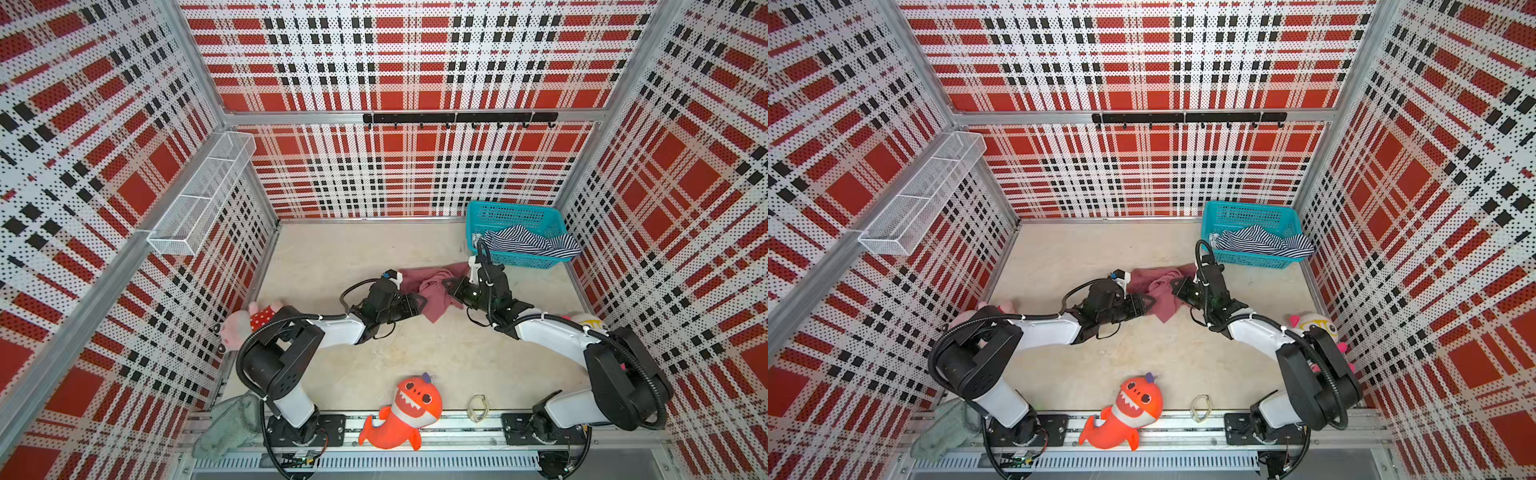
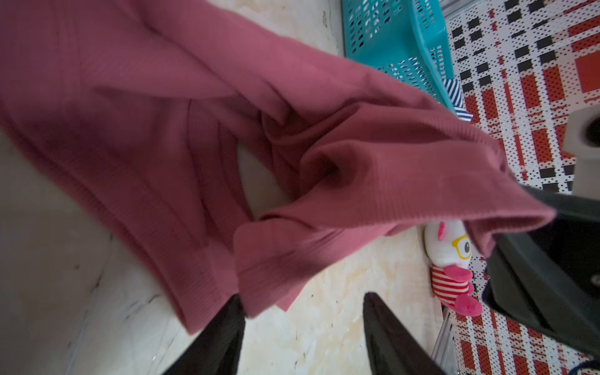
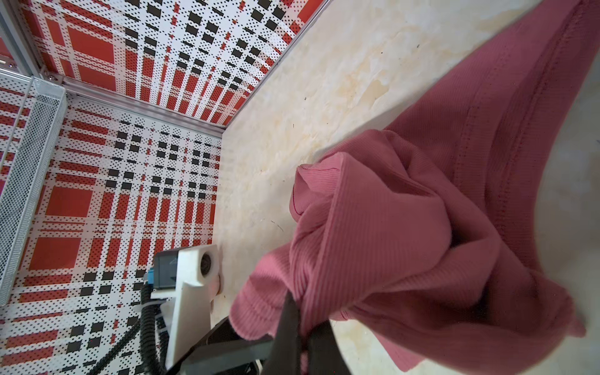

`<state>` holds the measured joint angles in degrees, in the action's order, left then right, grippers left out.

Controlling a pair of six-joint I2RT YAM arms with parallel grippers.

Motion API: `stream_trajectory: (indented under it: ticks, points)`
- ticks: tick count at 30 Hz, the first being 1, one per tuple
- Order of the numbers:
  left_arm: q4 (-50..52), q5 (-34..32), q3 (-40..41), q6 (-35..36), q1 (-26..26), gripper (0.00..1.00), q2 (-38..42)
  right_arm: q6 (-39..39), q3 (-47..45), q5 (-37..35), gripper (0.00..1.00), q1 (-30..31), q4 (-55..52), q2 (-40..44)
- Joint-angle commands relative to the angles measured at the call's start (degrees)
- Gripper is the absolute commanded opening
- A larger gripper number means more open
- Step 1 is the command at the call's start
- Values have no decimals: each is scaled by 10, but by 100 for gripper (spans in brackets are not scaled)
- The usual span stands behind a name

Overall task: Fold and stack tank tops
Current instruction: Smooth out the tank top at the center of the table.

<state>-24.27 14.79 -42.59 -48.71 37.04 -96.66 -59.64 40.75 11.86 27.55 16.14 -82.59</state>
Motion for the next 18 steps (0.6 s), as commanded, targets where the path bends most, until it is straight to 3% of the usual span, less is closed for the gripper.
stream_trajectory:
  ticks: [1,5,7,9,18]
  points:
    - [-39,1,-19,4,-6,54,-18,0,-5,5,0,-4,6,16]
    - [-42,5,-25,10,-8,29,-26,3,-6,2,0,-4,-2,19]
    - [-41,7,-20,12,-9,9,-21,4,-5,-1,0,-3,-7,24]
    - [-41,9,-11,15,-10,0,-11,9,-4,-5,2,-4,-13,26]
    - [36,-39,68,63,-52,0,85,87,48,-17,14,-30,-141,58]
